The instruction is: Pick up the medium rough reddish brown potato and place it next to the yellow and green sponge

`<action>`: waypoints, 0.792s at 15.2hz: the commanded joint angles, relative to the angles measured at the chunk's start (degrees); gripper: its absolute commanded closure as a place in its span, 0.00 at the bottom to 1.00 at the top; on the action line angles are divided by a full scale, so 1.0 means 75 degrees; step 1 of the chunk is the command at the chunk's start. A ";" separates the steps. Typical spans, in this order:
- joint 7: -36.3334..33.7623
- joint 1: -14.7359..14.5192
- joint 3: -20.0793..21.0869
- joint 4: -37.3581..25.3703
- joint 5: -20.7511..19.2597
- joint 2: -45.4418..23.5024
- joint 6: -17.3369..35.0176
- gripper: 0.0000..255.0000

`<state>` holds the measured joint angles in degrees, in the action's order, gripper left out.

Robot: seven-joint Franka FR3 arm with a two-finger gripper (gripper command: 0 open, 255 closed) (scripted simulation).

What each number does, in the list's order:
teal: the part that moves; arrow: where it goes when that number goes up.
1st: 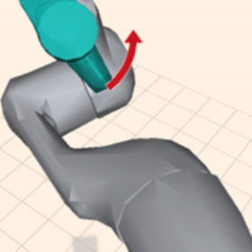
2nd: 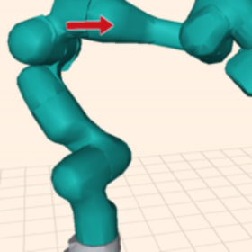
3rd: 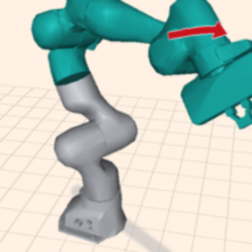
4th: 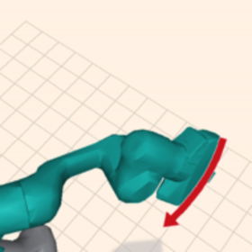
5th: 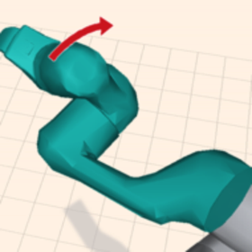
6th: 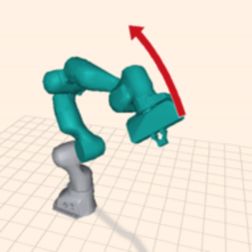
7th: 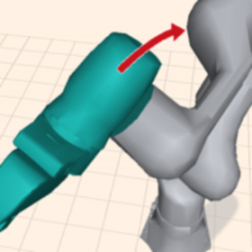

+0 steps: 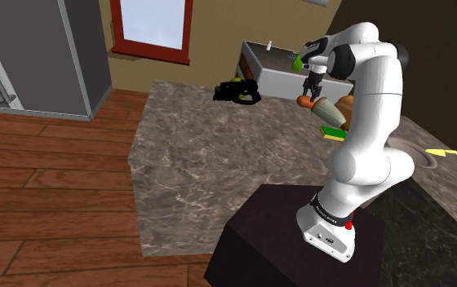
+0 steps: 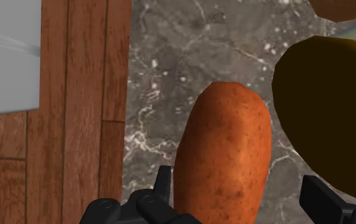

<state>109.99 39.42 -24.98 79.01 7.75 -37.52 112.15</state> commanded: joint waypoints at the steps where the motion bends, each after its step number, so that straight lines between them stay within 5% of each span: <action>1: -0.0016 -0.0017 -0.0021 -0.0119 -0.0033 0.0086 -0.0202 0.00; 4: -0.0061 -0.0025 -0.0054 -0.0635 -0.0092 0.0220 -0.0840 0.00; 12: -0.0061 -0.0025 -0.0054 -0.0633 -0.0092 0.0221 -0.0839 0.00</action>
